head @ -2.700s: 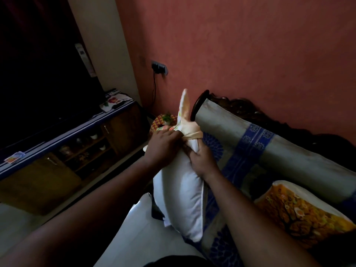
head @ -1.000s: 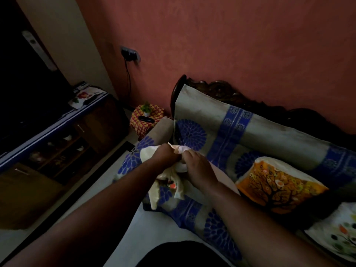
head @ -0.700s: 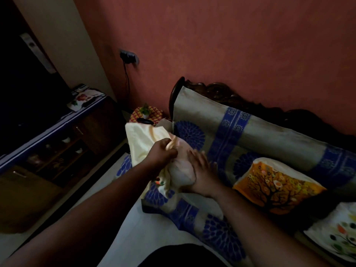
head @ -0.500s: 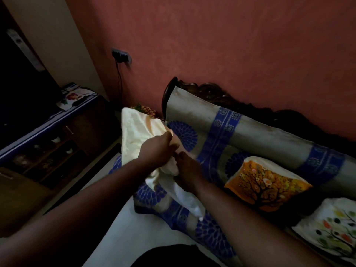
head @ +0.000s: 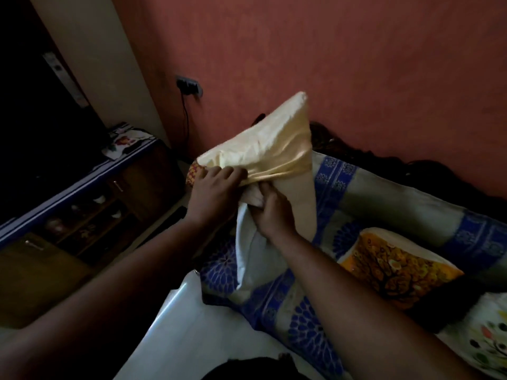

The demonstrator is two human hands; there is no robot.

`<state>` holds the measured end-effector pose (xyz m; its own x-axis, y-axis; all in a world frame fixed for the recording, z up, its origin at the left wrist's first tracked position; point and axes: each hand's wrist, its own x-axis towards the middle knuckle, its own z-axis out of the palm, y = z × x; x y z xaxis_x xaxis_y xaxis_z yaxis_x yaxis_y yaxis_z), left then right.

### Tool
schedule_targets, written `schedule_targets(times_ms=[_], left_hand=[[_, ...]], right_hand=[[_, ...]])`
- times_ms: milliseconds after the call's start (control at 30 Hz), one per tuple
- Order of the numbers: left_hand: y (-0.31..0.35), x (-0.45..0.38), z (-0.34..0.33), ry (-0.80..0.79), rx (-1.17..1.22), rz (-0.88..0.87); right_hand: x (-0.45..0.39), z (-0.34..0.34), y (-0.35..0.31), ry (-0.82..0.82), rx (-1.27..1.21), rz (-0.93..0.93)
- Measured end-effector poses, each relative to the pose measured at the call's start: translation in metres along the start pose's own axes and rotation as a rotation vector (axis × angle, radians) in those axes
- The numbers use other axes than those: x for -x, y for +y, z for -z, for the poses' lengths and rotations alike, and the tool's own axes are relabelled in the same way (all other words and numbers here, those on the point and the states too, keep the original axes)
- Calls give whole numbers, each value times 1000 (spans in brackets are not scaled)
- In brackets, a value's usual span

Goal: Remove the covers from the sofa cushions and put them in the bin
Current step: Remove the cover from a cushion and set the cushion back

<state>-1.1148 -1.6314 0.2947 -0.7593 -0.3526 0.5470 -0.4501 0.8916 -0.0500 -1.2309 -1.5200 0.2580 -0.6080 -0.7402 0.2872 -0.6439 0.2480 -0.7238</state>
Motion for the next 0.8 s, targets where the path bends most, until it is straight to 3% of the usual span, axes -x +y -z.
schedule_targets(times_ms=[133,233,367,533,600,700,800], left_hand=[[0,-2,-8,53,133,185],[7,1,-12,-25,170,197],[18,8,-8,-184,425,261],[50,19,-3,-162,452,122],[33,12,-2,-175,382,65],[-5,3,-1,-164,249,82],[-18,5,-7,-239,359,131]], right_hand=[[8,-6,-5,-4,-52,-63],[12,-9,-5,-32,-121,-153],[9,-9,1,49,-114,-261],[0,-6,-6,126,-352,-578],[4,-7,-9,62,-392,-550],[8,-7,-12,97,-438,-486],[10,-2,-15,161,-546,-460]])
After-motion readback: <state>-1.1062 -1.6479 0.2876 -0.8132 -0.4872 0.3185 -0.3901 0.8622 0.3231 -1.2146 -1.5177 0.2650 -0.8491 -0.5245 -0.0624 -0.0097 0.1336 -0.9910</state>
